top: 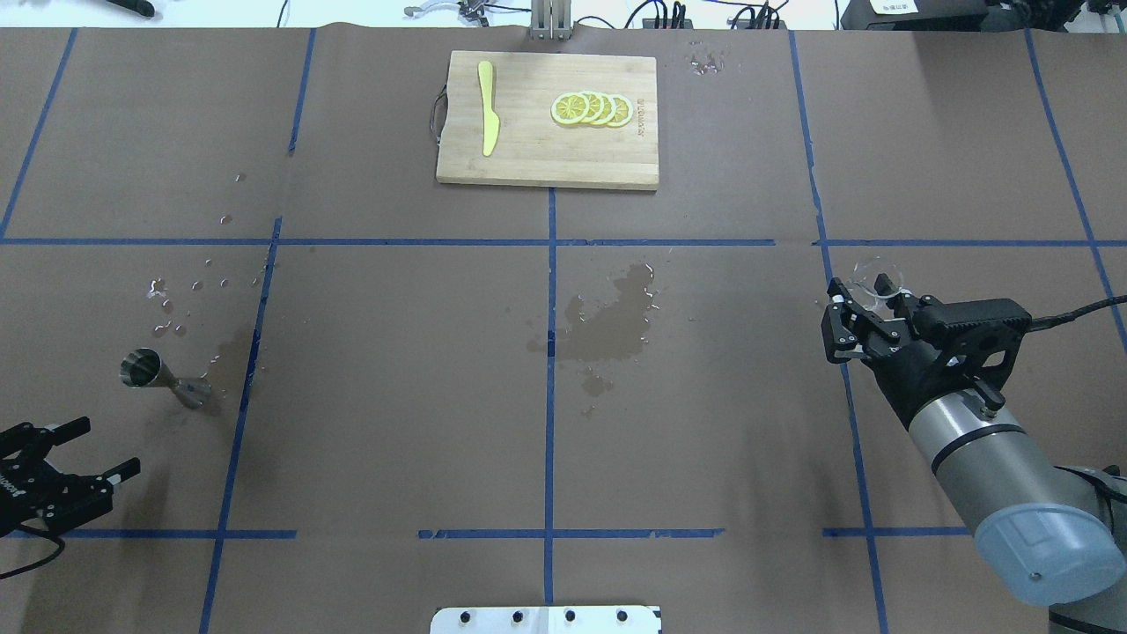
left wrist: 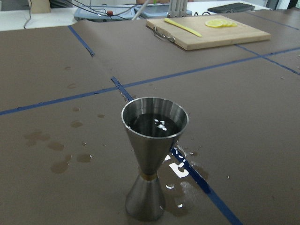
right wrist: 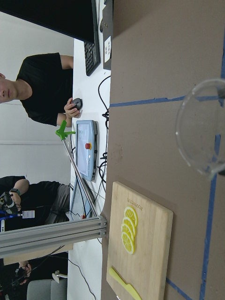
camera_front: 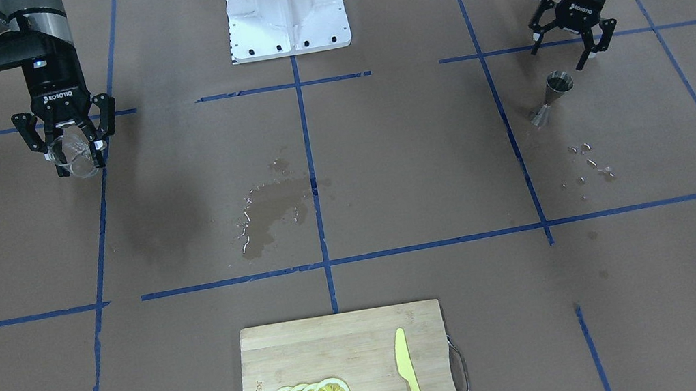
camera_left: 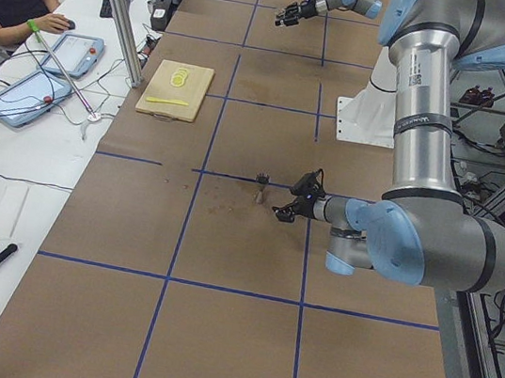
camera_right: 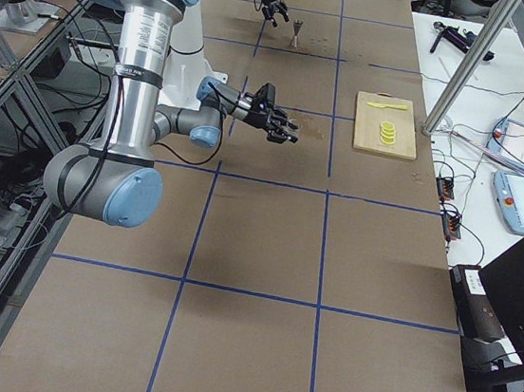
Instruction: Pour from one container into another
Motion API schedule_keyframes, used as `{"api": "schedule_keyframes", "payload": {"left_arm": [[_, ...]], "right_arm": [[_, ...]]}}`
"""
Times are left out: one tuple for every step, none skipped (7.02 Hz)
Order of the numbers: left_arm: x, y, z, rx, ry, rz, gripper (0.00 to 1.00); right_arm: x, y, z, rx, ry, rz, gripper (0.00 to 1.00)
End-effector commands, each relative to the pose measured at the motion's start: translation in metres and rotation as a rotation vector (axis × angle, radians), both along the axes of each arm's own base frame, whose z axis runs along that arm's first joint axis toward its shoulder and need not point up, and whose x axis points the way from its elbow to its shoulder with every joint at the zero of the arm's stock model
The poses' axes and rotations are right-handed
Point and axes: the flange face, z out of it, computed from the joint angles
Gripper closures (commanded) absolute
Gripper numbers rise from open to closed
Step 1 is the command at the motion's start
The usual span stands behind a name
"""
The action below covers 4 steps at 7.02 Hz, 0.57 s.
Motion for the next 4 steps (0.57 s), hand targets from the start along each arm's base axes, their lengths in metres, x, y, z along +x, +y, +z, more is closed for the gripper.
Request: {"api": "schedule_keyframes", "payload": {"left_arm": [[-0.029, -0.002, 0.019, -0.026, -0.08, 0.035, 0.0], [-0.043, -0.034, 0.025, -0.075, -0.147, 0.033, 0.0], [-0.047, -0.111, -0.001, 0.063, -0.241, -0.062, 0.0], [-0.066, -0.166, -0.012, 0.049, -0.334, -0.075, 0.0]], "right_arm": [[0.0, 0.0, 0.006, -0.003, 0.016, 0.0, 0.97], [-0.002, -0.001, 0.011, -0.005, 0.025, 0.0, 0.97], [-0.004, -0.001, 0.015, -0.008, 0.032, 0.0, 0.97], [-0.005, -0.001, 0.018, -0.01, 0.038, 0.0, 0.97]]}}
